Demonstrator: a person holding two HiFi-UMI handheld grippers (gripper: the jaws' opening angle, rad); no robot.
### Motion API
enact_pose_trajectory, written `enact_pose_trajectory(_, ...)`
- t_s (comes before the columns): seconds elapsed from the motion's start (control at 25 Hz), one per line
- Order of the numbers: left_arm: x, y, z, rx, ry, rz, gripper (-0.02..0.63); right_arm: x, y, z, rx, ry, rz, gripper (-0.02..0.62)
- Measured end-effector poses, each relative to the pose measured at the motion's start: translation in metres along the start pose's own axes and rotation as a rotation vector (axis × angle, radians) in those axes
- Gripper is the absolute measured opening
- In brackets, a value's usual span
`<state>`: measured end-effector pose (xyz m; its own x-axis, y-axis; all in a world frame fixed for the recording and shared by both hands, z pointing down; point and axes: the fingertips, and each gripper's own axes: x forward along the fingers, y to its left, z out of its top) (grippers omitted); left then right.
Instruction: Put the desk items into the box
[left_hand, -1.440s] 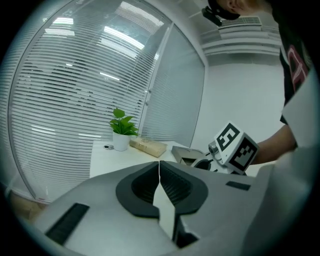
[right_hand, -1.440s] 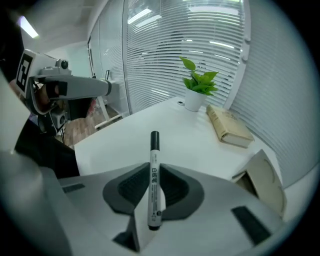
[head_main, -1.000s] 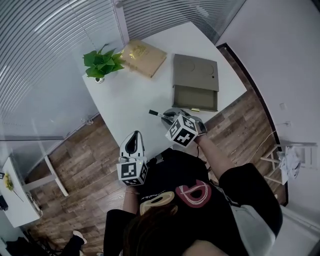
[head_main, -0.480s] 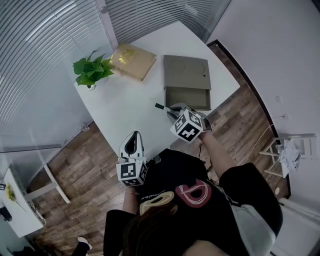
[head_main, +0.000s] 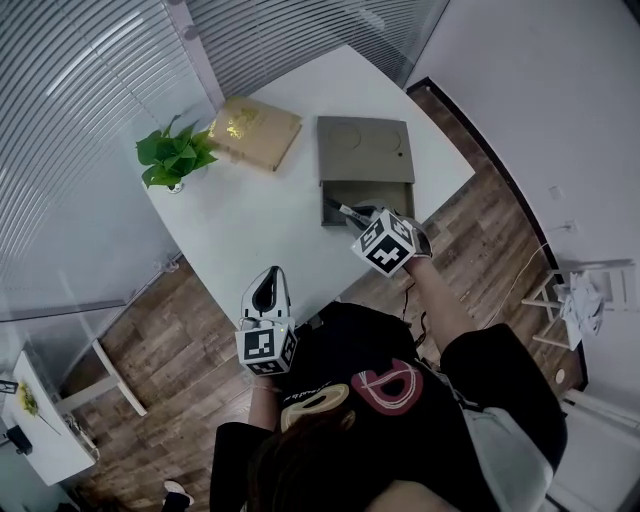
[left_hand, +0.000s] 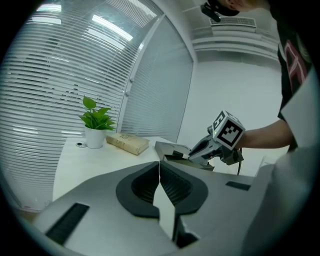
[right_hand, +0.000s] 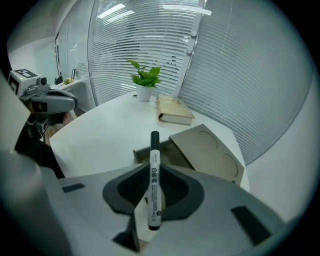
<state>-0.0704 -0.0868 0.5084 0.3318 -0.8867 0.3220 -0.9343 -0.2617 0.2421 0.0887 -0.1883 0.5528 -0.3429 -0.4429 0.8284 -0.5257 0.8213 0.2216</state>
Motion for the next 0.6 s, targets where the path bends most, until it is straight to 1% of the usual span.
enact_pose_trajectory(0.32,0.009,0.000,0.001,-0.008,-0.005,0.011,0.018,0.000,-0.026,-0.014,0.024,0.029,-0.024,0.071)
enact_pose_trajectory(0.48,0.012,0.003,-0.001,-0.014,0.001,0.018,0.017,0.002,-0.030,-0.017,0.055,0.028,-0.014,0.071)
enact_pose_trajectory(0.6,0.012,0.004,-0.004,-0.021,0.004,0.022,0.018,0.003,-0.034,-0.021,0.052,0.041,-0.023,0.071)
